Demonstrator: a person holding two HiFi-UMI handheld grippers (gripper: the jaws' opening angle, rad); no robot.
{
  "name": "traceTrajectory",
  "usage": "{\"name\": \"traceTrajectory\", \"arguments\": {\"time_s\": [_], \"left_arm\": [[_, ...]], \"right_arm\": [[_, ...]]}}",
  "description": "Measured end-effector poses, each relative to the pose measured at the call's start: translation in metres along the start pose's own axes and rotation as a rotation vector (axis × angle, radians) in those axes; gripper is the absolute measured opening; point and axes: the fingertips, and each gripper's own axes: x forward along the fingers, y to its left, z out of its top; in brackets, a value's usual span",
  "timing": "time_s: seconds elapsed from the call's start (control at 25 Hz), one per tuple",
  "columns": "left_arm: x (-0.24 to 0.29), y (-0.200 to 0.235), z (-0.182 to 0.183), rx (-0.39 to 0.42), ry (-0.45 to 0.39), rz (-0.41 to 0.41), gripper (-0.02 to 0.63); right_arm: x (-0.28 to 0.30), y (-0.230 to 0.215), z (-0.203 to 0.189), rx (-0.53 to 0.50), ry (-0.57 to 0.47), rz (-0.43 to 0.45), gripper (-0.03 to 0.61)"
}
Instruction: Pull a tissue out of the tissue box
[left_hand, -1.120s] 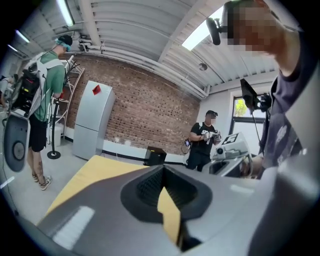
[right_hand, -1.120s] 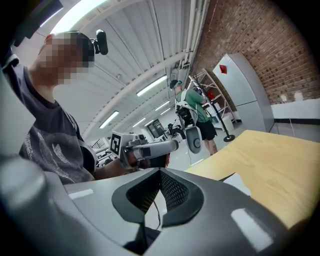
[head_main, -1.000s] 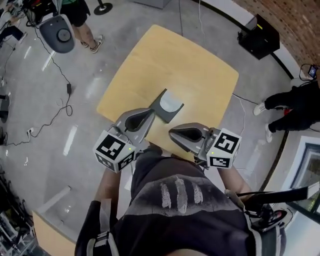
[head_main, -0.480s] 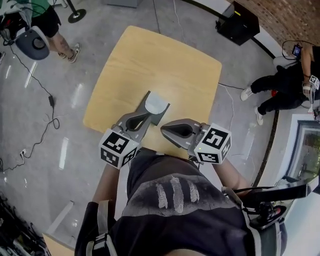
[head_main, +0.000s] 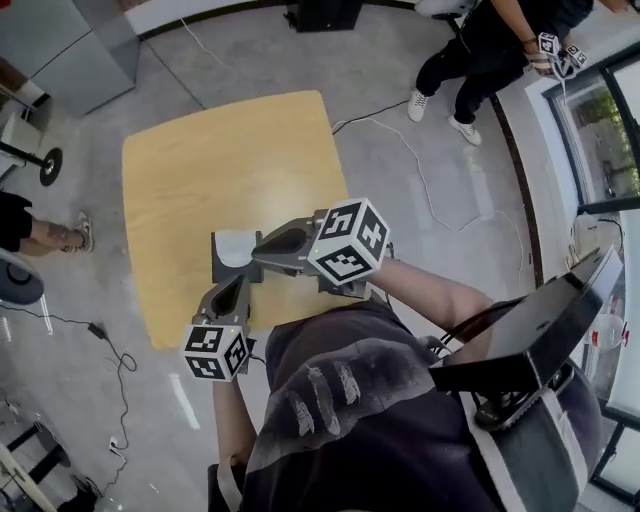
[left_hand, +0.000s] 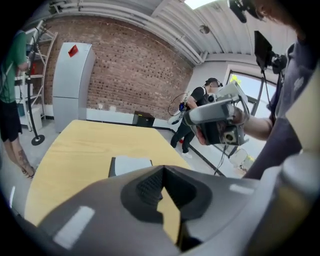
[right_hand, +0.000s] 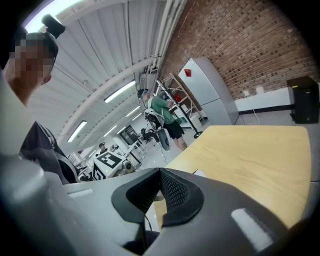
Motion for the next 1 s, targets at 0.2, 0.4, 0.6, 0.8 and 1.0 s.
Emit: {"name": "traceTrajectory", "arguments": {"time_s": [0.2,0.4,0.6,0.8,1.0], "left_arm": [[0.013,0.006,-0.002,-0.016,0.024,-0.016,0.002],[0.001,0.020,-0.027,-0.030,0.084,-0.015,0.002],[0.016,0.006,-0.017,-0.017,0.087,-0.021,0.002],[0.042,-0.022,-0.009,0.030,0.104,-0.033,0.002],[0.021,-0.057,-0.028,-0.003,0.154,0.036,0.002]], "right_arm": [[0.002,-0.016,0.000,-0.022,0.013,-0.037,-0.002],[0.035,-0.016,-0.013,-0.054,0.073,-0.014,-0.002],[0.029,-0.028,-0.013,-0.128,0.133,-0.039,0.077],[0.002,-0.063,-0.027,-0.098,0.155,-0.130,0.183],[0.003,-0.054,-0.061,-0.092,0.249,-0.056,0.224]]}}
